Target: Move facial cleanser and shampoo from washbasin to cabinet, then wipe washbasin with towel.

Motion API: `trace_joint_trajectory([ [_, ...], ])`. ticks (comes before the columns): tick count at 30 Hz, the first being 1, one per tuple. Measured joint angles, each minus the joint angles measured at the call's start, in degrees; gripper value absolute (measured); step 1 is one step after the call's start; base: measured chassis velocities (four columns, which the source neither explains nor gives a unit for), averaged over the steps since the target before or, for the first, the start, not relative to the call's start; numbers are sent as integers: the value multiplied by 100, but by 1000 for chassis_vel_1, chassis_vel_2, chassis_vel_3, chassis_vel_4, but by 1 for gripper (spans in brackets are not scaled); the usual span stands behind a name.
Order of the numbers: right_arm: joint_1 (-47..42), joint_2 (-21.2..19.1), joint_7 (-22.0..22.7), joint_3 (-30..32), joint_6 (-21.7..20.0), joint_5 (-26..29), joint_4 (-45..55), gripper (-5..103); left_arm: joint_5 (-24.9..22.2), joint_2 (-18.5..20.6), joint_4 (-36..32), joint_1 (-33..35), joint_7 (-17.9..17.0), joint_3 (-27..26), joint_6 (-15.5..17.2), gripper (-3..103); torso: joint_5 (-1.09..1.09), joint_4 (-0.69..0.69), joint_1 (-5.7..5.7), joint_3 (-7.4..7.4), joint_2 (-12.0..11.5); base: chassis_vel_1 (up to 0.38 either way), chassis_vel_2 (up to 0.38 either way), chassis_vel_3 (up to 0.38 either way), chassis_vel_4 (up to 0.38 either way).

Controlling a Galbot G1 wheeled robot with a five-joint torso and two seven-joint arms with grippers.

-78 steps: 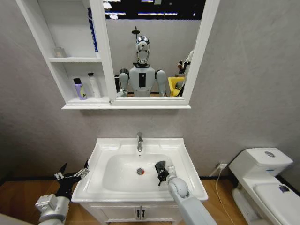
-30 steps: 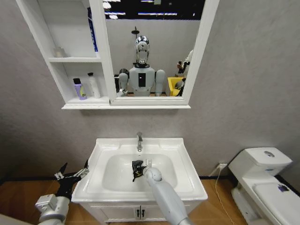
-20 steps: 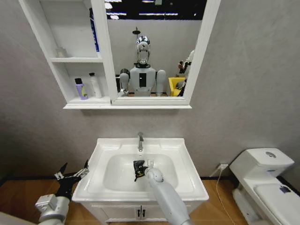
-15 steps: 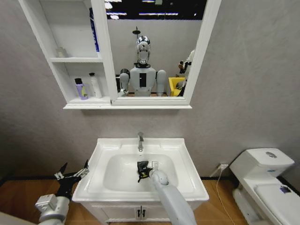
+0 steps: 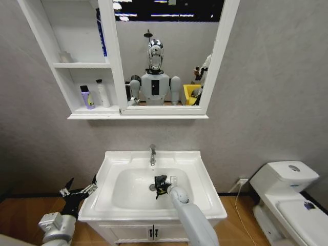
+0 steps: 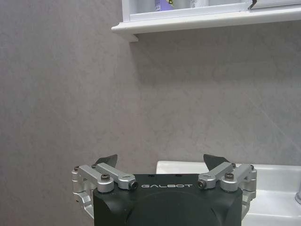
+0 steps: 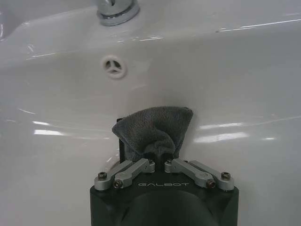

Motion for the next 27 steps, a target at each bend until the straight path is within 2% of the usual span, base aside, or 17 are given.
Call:
trace_joint_trajectory([
  [4, 164, 281, 5, -139, 50, -105, -242, 4, 0, 0, 0, 0, 0, 0, 0, 100, 1, 4, 0, 0, 0, 0, 0, 0, 0],
  [15, 128, 265, 22, -71, 96, -141, -336, 4, -1, 0, 0, 0, 0, 1, 0, 100, 2, 3, -2, -1, 1, 0, 0, 0, 0],
  [17, -59, -37, 68, -43, 70, 3, -32, 4, 0, 0, 0, 0, 0, 0, 0, 100, 2, 2, -2, -2, 1, 0, 0, 0, 0],
  [18, -59, -37, 68, -43, 70, 3, -32, 4, 0, 0, 0, 0, 0, 0, 0, 100, 2, 2, -2, -2, 1, 0, 0, 0, 0],
  [20, -191, -285, 105, 49, 27, 112, 216, 4, 0, 0, 0, 0, 0, 0, 0, 100, 2, 2, -2, -2, 2, 0, 0, 0, 0],
  [27, -431, -656, 181, 264, -38, 213, 647, 4, 0, 0, 0, 0, 0, 0, 0, 100, 1, 2, -2, -2, 2, 0, 0, 0, 0],
])
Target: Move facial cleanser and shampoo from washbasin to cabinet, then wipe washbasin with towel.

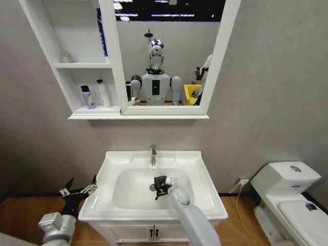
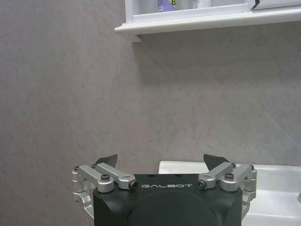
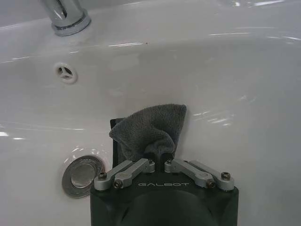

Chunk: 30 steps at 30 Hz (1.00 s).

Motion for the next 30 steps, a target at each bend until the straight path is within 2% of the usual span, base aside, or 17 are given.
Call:
trace_joint_trajectory([
  [4, -171, -238, 42, 114, -42, 8, 313, 4, -1, 0, 0, 0, 0, 0, 0, 100, 0, -1, 0, 0, 0, 0, 0, 0, 0],
  [13, -104, -186, 115, 54, -116, 2, 283, 4, 0, 0, 0, 0, 0, 0, 0, 100, -2, -3, 0, 0, 0, 0, 0, 0, 0],
  [19, 80, 251, 178, -254, -119, -17, -6, 4, 0, 0, 0, 0, 0, 0, 0, 100, -1, -2, 1, 0, 0, 0, 0, 0, 0],
  [22, 284, 639, 177, -359, -72, -66, -339, 4, 0, 0, 0, 0, 0, 0, 0, 100, -1, 0, 0, 0, 0, 0, 0, 0, 0],
  [25, 426, 858, 173, -375, -40, -75, -556, 4, -1, 0, 0, 0, 0, 0, 0, 100, -1, 1, 1, 0, 0, 0, 0, 0, 0],
  [30, 451, 918, 163, -347, -26, -72, -672, 4, 0, 0, 0, 0, 0, 0, 0, 100, -1, 1, 1, 0, 0, 0, 0, 0, 0],
])
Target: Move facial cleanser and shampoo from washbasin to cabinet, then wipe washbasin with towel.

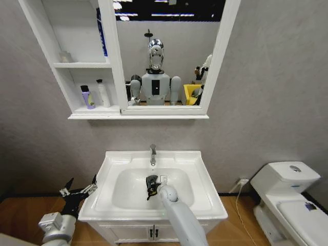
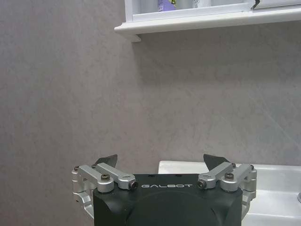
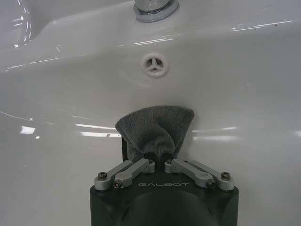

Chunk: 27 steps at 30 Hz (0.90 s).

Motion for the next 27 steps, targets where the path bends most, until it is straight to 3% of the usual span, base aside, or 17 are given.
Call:
trace_joint_trajectory([
  [12, -558, -666, -19, 536, -59, 80, 676, 4, 0, 0, 0, 0, 0, 0, 0, 100, 2, 0, -1, -1, 2, 0, 0, 0, 0],
  [19, -695, -863, 106, 691, -123, 81, 965, 4, 0, 0, 0, 0, 0, 0, 0, 100, 2, 0, -1, -1, 2, 0, 0, 0, 0],
  [25, -825, -1003, 332, 826, -276, -335, 1327, 4, 0, 0, 0, 0, 0, 0, 0, 100, 2, 1, -1, 0, 1, 0, 0, 0, 0],
  [27, -840, -1047, 251, 850, 73, -718, 1403, 4, 0, 0, 0, 0, 0, 0, 0, 100, 0, -2, -1, 1, 0, 0, 0, 0, 0],
])
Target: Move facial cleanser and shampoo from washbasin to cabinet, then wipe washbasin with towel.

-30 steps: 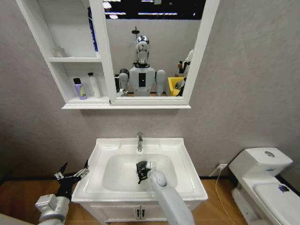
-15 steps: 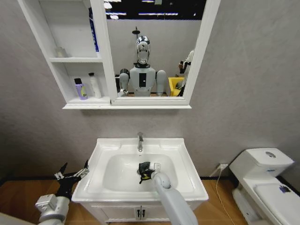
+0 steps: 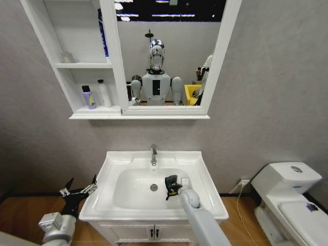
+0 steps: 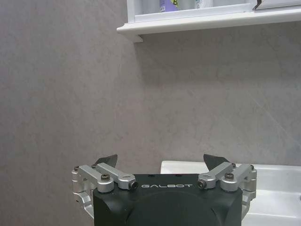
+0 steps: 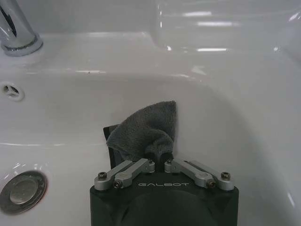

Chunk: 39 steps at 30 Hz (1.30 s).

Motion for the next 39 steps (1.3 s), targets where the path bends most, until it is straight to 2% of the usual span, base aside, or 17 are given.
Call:
trace_joint_trajectory([
  [1, 0, 0, 0, 0, 0, 0, 0, 4, 0, 0, 0, 0, 0, 0, 0, 100, 0, 0, 0, 0, 0, 0, 0, 0, 0],
  [2, 7, -28, -146, 3, 376, -300, 51, 4, 0, 0, 0, 0, 0, 0, 0, 100, -1, -3, 0, 0, 0, 0, 0, 0, 0],
  [3, 7, -28, -146, 3, 376, -300, 51, 4, 0, 0, 0, 0, 0, 0, 0, 100, -1, -3, 0, 0, 0, 0, 0, 0, 0],
  [5, 65, -110, -602, 4, 1168, -1016, 179, 4, 0, 0, 0, 0, 0, 0, 0, 100, -1, -2, 1, 0, -1, 0, 0, 0, 0],
  [6, 83, -149, -735, 7, 1327, -1230, 289, 4, 0, 0, 0, 0, 0, 0, 0, 100, -1, -1, 1, 0, -1, 0, 0, 0, 0],
  [12, 88, -314, -857, 61, 1458, -1765, 864, 4, 0, 0, 0, 0, 0, 0, 0, 100, -1, 0, 1, -1, -1, 0, 0, 0, 0],
  [14, 10, -430, -864, 244, 1503, -2140, 1104, 4, 0, 0, 0, 0, 0, 0, 0, 100, 0, 0, 1, -1, -1, 0, 0, 0, 0],
  [17, -109, -535, -860, 476, 1503, -2276, 1244, 4, 0, 0, 0, 0, 0, 0, 0, 100, 0, 0, 1, -1, -1, 0, 0, 0, 0],
  [22, -263, -684, -857, 812, 1503, -2037, 1226, 4, 0, 0, 0, 0, 0, 0, 0, 100, 0, -1, 1, -1, 0, 0, 0, 0, 0],
  [26, -256, -778, -937, 1006, 1651, -1538, 820, 1, 0, 0, 0, 0, 0, 0, 0, 100, 2, 0, 1, -1, 0, 0, 0, 0, 0],
  [29, -211, -780, -1016, 1075, 1730, -1566, 581, 9, 0, 0, 0, 0, 0, 0, 0, 100, 1, 0, 1, -1, 0, 0, 0, 0, 0],
  [31, -177, -763, -1025, 1094, 1769, -1646, 409, 19, 0, 0, 0, 0, 0, 0, 0, 100, 1, 1, 1, -1, -1, 0, 0, 0, 0],
  [33, -162, -752, -1025, 1096, 1769, -1656, 356, 19, 0, 0, 0, 0, 0, 0, 0, 100, 1, 1, 1, -1, 0, 0, 0, 0, 0],
  [34, -139, -743, -1032, 1094, 1769, -1609, 291, 30, 0, 0, 0, 0, 0, 0, 0, 100, 1, 1, 1, -1, 0, 0, 0, 0, 0],
  [35, -123, -743, -1111, 1087, 1784, -1500, 257, 36, 0, 0, 0, 0, 0, 0, 0, 100, 0, 1, 1, -1, -1, 0, 0, 0, 0],
  [37, -108, -744, -1207, 1077, 1839, -1361, 237, 36, 0, 0, 0, 0, 0, 0, 0, 100, 1, 0, 1, -1, -1, 0, 0, 0, 0],
  [39, -87, -746, -1296, 1068, 1910, -1232, 214, 41, 0, 0, 0, 0, 0, 0, 0, 100, 0, 1, 1, -1, 0, 0, 0, 0, 0],
])
